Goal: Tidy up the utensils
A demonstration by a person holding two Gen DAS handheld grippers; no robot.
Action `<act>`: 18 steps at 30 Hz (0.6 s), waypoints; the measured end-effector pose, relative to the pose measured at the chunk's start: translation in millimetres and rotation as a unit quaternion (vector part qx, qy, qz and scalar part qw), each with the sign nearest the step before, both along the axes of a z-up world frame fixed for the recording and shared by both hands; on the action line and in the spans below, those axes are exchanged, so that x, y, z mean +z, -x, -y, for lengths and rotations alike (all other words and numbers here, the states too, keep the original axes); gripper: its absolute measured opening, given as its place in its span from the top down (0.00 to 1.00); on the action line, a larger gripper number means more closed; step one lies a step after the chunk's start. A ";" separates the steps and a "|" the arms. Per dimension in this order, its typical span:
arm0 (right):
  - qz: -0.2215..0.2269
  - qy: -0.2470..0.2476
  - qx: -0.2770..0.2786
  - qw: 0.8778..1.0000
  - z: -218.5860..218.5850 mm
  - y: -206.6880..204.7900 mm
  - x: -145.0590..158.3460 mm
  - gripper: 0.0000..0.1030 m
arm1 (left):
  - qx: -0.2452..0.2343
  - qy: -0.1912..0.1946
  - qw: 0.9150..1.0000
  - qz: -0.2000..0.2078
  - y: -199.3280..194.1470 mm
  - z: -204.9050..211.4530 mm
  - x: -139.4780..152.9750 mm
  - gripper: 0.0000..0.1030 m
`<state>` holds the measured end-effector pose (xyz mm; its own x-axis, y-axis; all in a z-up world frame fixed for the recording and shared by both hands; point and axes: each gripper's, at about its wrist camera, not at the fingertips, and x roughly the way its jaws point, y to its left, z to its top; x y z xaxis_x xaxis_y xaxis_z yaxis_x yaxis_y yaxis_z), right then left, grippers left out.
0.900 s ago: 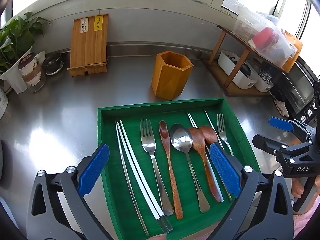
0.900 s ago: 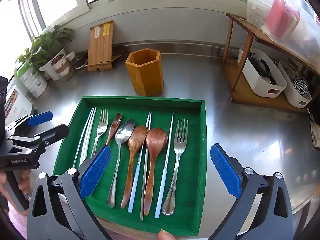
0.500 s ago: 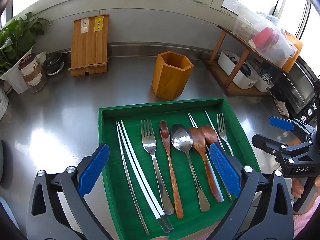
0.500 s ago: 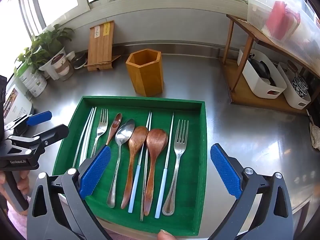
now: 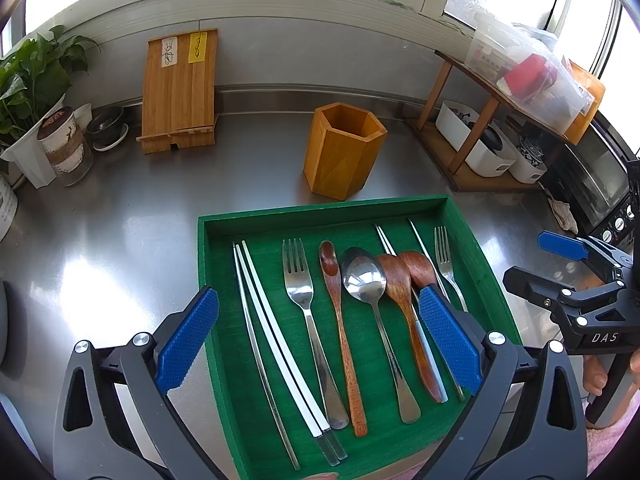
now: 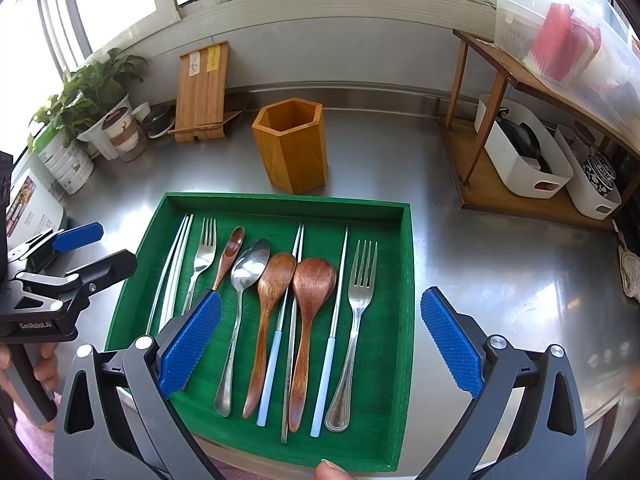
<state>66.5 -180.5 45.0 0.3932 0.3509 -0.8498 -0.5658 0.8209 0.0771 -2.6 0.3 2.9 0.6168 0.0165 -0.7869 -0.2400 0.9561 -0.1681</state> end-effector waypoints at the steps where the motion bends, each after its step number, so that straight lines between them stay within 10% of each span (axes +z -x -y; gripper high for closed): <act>1: 0.000 0.000 0.000 1.000 -0.1 0.0 0.0 0.03 | 0.001 0.000 1.000 0.000 0.2 -0.2 0.1 0.08; 18: -0.001 0.002 0.000 1.000 -1.7 -1.0 -0.9 0.03 | 0.001 -0.003 1.000 -0.004 -1.9 0.2 -2.1 0.08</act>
